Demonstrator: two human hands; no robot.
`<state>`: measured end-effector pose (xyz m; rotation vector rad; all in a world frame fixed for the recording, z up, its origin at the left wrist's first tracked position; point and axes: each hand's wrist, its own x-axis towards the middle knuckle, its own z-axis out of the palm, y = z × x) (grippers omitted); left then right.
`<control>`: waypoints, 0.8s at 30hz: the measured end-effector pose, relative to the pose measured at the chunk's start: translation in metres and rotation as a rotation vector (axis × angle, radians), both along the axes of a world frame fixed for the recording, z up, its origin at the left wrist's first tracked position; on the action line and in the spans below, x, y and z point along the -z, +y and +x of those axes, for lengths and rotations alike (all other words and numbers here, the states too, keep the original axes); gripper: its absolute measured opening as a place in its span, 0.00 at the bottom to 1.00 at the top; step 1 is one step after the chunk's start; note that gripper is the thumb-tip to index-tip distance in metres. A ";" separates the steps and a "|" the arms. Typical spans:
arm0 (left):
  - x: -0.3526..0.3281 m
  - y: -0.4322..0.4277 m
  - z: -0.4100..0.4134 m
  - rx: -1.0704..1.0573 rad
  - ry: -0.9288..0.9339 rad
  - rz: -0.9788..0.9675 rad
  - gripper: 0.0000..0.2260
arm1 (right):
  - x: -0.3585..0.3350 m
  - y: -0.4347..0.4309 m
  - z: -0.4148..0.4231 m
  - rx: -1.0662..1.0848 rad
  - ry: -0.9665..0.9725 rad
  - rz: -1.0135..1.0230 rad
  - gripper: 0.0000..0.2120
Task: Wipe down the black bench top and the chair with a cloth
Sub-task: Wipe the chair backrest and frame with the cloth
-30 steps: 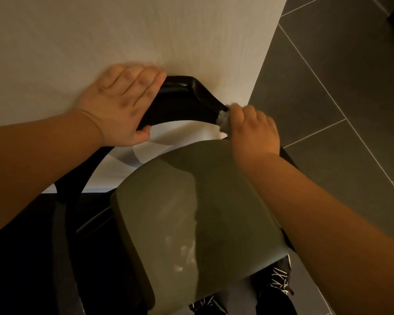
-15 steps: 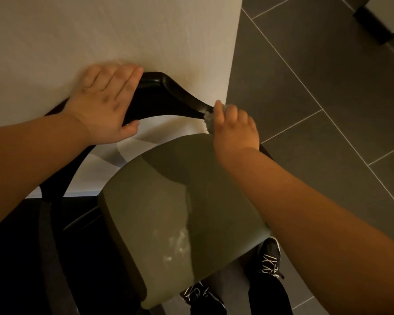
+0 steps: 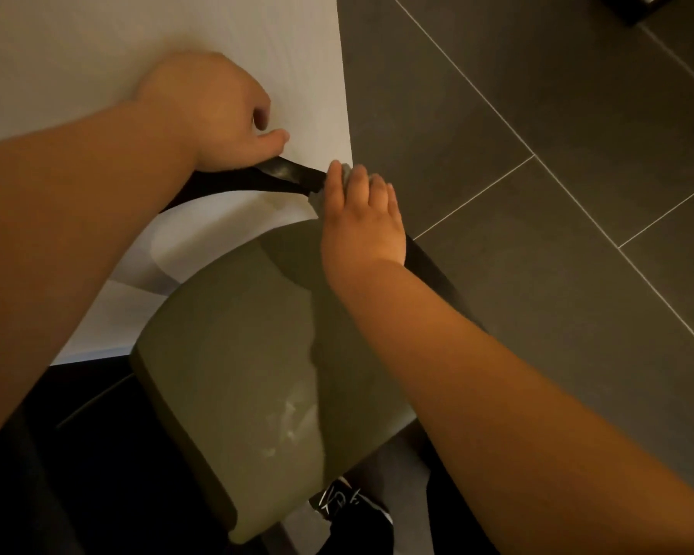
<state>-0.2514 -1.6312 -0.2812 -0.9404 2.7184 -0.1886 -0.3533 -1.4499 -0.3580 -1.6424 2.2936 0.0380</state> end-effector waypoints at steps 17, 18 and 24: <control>-0.014 0.015 0.004 -0.248 0.152 0.044 0.22 | 0.007 0.027 -0.024 0.014 -0.024 -0.033 0.40; -0.015 0.016 0.004 -0.252 0.156 0.045 0.21 | 0.007 0.025 -0.026 0.006 -0.047 -0.049 0.40; -0.013 0.016 0.000 -0.248 0.151 0.017 0.21 | -0.001 0.099 -0.042 0.091 -0.078 -0.016 0.43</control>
